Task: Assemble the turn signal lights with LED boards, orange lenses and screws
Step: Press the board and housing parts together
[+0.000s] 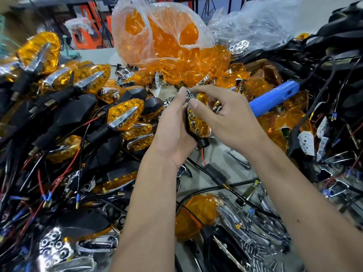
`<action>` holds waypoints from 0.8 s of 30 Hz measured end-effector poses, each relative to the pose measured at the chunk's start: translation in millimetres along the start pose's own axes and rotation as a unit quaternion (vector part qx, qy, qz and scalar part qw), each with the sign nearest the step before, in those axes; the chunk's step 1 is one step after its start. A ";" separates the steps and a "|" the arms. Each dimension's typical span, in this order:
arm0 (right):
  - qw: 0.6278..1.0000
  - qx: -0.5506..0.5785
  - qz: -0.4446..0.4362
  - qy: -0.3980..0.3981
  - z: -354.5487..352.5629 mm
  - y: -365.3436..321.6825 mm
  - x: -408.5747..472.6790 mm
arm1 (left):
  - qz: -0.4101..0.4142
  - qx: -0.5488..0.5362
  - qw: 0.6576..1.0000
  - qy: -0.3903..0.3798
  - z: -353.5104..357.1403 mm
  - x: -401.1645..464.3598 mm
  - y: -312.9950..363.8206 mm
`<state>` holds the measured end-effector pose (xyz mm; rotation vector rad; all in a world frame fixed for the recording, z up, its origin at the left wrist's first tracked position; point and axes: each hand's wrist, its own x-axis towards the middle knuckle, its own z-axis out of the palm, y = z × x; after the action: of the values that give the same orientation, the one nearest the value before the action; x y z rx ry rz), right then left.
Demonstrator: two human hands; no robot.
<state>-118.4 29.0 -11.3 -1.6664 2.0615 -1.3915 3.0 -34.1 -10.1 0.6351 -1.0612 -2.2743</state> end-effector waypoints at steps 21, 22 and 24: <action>0.991 0.131 0.015 -0.019 2.1 5.2 3.6 | 0.070 -0.023 0.997 -0.034 15.9 -1.5 -5.4; 0.990 0.139 0.011 -0.004 0.0 5.2 4.3 | 0.072 -0.023 0.997 -0.034 16.3 -1.1 -4.7; 0.982 0.185 0.014 0.038 -3.0 5.6 3.9 | 0.080 0.007 0.997 -0.008 17.7 0.3 -4.7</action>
<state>-125.5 27.2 -12.0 -1.4450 1.7167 -1.7254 -9.4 -22.3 -3.7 0.5200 -1.0954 -2.1393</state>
